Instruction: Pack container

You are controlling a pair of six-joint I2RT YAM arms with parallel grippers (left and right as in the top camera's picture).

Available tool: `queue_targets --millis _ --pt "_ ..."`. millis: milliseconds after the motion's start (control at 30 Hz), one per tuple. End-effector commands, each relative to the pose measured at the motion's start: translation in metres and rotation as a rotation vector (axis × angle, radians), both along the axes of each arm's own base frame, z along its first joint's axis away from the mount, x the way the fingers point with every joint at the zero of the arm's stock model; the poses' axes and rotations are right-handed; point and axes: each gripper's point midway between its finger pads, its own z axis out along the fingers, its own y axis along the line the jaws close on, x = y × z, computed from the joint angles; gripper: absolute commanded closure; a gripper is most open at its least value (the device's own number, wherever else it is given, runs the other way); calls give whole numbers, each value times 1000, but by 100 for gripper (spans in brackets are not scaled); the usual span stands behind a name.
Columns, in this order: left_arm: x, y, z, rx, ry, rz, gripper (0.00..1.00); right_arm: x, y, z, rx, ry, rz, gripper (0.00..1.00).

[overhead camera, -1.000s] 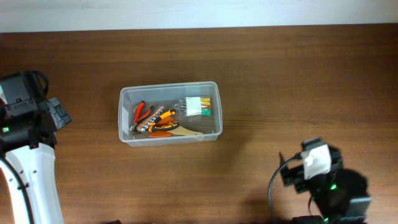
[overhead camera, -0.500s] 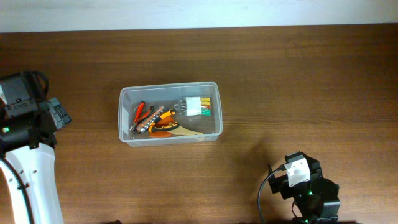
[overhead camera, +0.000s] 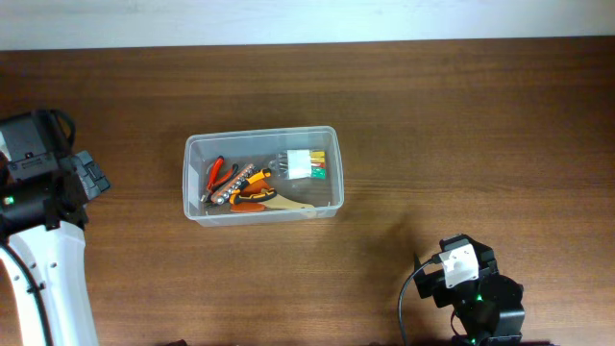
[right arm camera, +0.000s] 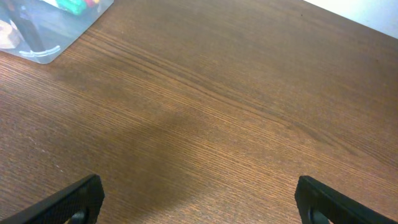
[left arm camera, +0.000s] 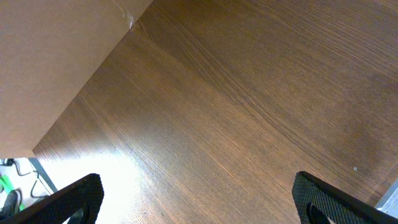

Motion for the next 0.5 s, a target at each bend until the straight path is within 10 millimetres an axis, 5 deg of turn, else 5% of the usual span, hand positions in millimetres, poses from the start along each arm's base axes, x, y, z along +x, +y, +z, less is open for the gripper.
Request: queue_targets --millis 0,300,467 --pt "-2 3 10 21 -15 4 1 1 -1 1 -3 -13 0 1" --pt "-3 3 10 20 -14 3 1 1 -1 1 -3 -13 0 1" --pt "-14 -11 39 51 -110 -26 1 1 -1 1 -3 -13 0 1"
